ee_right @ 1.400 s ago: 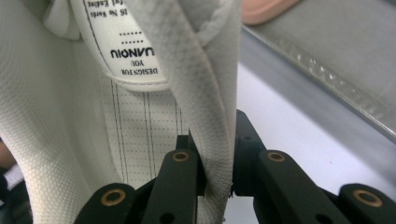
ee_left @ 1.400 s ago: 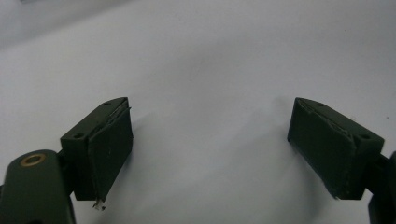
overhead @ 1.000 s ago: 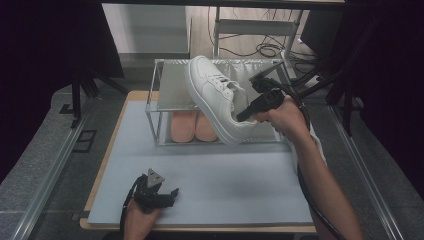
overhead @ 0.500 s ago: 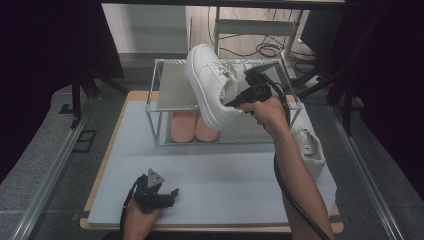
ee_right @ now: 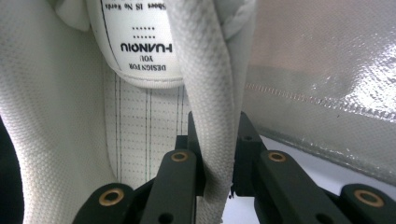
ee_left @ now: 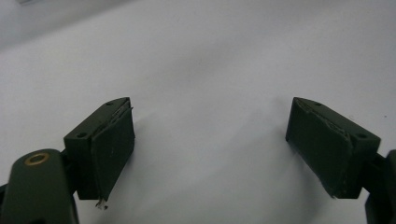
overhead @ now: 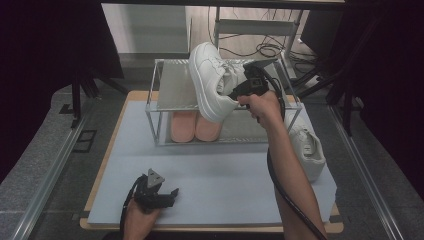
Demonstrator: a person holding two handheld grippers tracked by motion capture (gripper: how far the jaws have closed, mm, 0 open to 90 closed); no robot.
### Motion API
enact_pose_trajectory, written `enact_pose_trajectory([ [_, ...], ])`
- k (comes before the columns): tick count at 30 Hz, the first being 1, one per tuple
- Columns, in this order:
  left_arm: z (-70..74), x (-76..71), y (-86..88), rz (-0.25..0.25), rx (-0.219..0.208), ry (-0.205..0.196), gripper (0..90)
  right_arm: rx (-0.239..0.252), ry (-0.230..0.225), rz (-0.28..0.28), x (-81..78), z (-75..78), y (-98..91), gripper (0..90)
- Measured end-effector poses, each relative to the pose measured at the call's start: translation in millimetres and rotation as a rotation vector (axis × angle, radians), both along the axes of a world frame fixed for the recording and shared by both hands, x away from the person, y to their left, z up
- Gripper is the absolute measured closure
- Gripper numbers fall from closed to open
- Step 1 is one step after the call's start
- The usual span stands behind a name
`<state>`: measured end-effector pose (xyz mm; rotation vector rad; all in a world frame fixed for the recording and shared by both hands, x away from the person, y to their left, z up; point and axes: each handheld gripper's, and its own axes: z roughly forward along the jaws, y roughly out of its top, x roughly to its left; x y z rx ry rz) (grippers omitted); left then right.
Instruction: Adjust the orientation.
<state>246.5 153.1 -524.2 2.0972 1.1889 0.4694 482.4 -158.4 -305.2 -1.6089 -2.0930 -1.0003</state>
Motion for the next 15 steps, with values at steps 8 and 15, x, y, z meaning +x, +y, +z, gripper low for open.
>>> enact_pose_trajectory([
  [8,0.0,0.0,0.0,0.000,0.000,0.000,15.5,0.021,0.027,-0.040,2.6,-0.2,0.1,79.5],
  [15,0.0,-0.1,0.0,-0.001,0.000,0.000,15.5,0.028,0.013,-0.087,3.4,1.6,1.0,76.1],
])
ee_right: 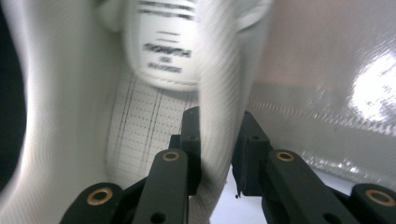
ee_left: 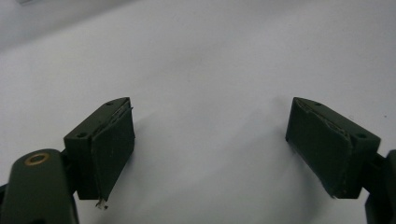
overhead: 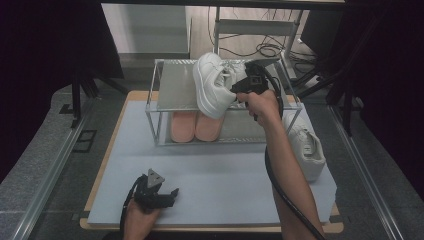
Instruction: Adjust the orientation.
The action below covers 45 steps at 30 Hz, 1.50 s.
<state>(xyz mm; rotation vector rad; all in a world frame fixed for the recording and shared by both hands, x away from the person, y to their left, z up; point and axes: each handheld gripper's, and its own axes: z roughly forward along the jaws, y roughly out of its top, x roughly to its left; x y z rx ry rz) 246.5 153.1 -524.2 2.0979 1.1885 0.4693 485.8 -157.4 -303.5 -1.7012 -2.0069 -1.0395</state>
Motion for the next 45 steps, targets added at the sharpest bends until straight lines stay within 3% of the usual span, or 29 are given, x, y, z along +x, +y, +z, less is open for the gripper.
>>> enact_pose_trajectory([
  [6,0.0,0.0,0.0,-0.001,-0.001,-0.001,15.8,-0.003,-0.028,-0.005,-0.3,0.0,1.9,75.0],
  [11,0.0,0.0,0.0,-0.001,0.000,-0.001,15.8,0.019,-0.059,-0.009,-0.6,1.1,8.9,65.9],
  [20,0.1,-0.2,-0.1,-0.001,0.000,-0.002,15.9,-0.012,-0.133,0.006,-1.6,2.7,29.6,51.0],
  [25,0.1,-0.2,-0.2,-0.001,0.000,-0.002,15.9,-0.021,-0.174,0.023,-2.0,3.8,32.0,48.5],
  [32,0.1,-0.3,-0.2,0.000,0.001,-0.002,15.9,0.053,-0.259,0.024,-5.5,18.2,23.5,43.6],
  [37,0.1,-0.3,-0.2,-0.001,0.001,-0.002,15.9,0.071,-0.336,0.030,-10.6,25.0,11.1,42.2],
  [45,0.1,-0.2,-0.1,-0.001,0.001,-0.001,15.9,0.094,-0.457,0.054,-25.8,23.2,-11.7,44.5],
])
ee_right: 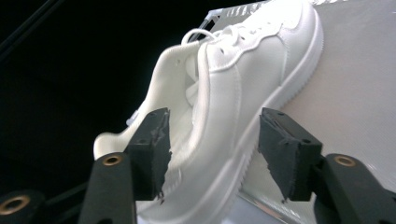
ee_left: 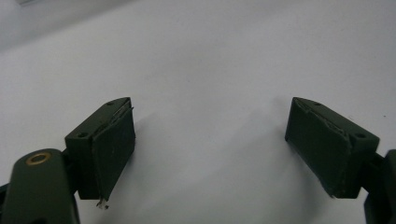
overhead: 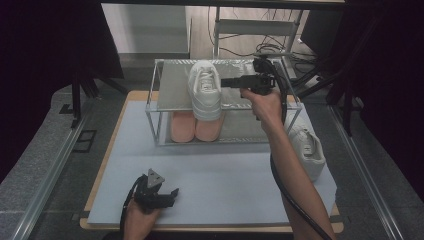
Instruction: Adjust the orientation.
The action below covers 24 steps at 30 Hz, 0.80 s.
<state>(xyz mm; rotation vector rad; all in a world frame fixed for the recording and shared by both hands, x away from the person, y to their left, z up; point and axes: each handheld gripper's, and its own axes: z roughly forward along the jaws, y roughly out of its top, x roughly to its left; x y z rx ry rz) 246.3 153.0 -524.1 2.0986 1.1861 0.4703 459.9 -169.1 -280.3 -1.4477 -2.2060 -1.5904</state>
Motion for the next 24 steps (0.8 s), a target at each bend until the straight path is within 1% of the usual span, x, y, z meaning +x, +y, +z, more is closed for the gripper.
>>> enact_pose_trajectory([
  [3,0.0,0.0,0.0,0.000,0.000,0.000,15.9,-0.016,-0.037,0.010,-9.7,-2.6,-6.7,44.5],
  [4,0.1,0.1,0.2,-0.002,0.003,-0.001,15.9,-0.029,-0.054,0.018,-13.2,-4.2,-8.4,44.8],
  [6,-0.1,0.1,-0.2,0.002,-0.001,-0.002,15.9,-0.041,-0.081,0.034,-20.9,-7.3,-11.0,48.5],
  [11,-0.1,0.1,-0.1,0.001,-0.001,-0.002,15.9,-0.089,-0.164,0.084,-43.6,-15.3,-10.8,64.3],
  [15,-0.1,-0.1,-0.3,0.004,-0.002,-0.003,15.9,-0.100,-0.211,0.136,-62.7,-25.1,-5.9,78.5],
  [17,-0.2,-0.1,-0.3,0.003,-0.002,-0.004,15.9,-0.103,-0.241,0.171,-71.4,-33.4,-2.5,86.5],
  [18,-0.2,-0.1,-0.4,0.003,-0.002,-0.005,15.9,-0.103,-0.247,0.178,-73.8,-36.1,-1.3,89.2],
  [20,-0.2,-0.1,-0.4,0.004,-0.002,-0.005,15.9,-0.099,-0.262,0.215,-78.8,-43.0,2.7,89.7],
  [21,-0.2,-0.1,-0.4,0.004,-0.002,-0.004,15.9,-0.105,-0.275,0.226,-80.7,-45.7,5.3,89.8],
  [24,-0.2,-0.1,-0.3,0.003,-0.002,-0.004,15.9,-0.109,-0.294,0.267,-84.3,-50.2,15.7,89.8],
])
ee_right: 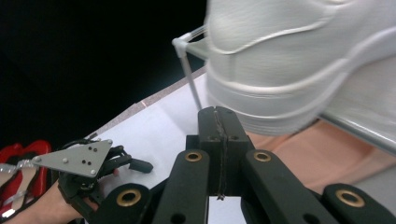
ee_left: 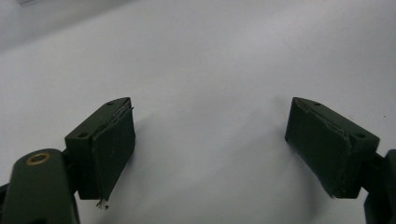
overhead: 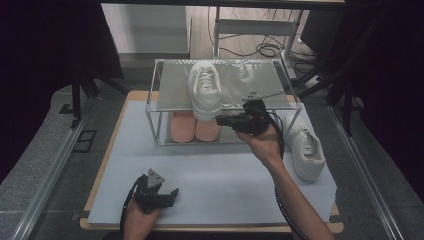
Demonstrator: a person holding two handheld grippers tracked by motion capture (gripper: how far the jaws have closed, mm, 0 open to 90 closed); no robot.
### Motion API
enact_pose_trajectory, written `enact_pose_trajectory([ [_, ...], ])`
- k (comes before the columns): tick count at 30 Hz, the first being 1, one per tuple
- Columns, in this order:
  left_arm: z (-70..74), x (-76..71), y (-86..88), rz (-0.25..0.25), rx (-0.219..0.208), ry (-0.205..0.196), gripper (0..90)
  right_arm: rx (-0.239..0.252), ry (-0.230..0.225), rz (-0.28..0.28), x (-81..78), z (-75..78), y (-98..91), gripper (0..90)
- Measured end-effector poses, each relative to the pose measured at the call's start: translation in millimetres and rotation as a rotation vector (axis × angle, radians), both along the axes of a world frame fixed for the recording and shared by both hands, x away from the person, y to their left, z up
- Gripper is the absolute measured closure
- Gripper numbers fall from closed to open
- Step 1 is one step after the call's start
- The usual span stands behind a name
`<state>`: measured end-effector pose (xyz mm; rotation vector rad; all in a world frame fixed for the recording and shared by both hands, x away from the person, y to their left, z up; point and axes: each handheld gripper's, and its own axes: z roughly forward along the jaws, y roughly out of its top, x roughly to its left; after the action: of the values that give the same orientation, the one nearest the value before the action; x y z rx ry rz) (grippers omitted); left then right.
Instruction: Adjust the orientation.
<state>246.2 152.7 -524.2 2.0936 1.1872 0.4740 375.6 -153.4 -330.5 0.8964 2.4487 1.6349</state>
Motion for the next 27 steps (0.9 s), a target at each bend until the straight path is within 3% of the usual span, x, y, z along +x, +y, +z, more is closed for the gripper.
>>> enact_pose_trajectory([
  [5,0.0,-0.1,-0.1,0.000,0.001,-0.001,15.9,-0.014,-0.016,0.023,2.0,-3.6,20.1,89.9],
  [9,-0.2,-0.1,-0.2,0.001,0.000,-0.005,16.0,-0.036,-0.029,-0.012,7.8,-8.3,28.0,89.9],
  [11,-0.2,0.0,-0.1,0.001,-0.002,-0.003,15.9,0.003,-0.010,0.000,11.8,-10.8,26.8,89.9],
  [15,-0.2,0.0,-0.2,0.001,-0.001,-0.003,15.9,0.022,-0.007,-0.001,16.9,-13.9,28.5,90.0],
  [27,-0.2,0.1,0.0,0.000,-0.002,-0.002,15.9,0.024,0.010,-0.009,36.8,-16.5,37.2,90.0],
])
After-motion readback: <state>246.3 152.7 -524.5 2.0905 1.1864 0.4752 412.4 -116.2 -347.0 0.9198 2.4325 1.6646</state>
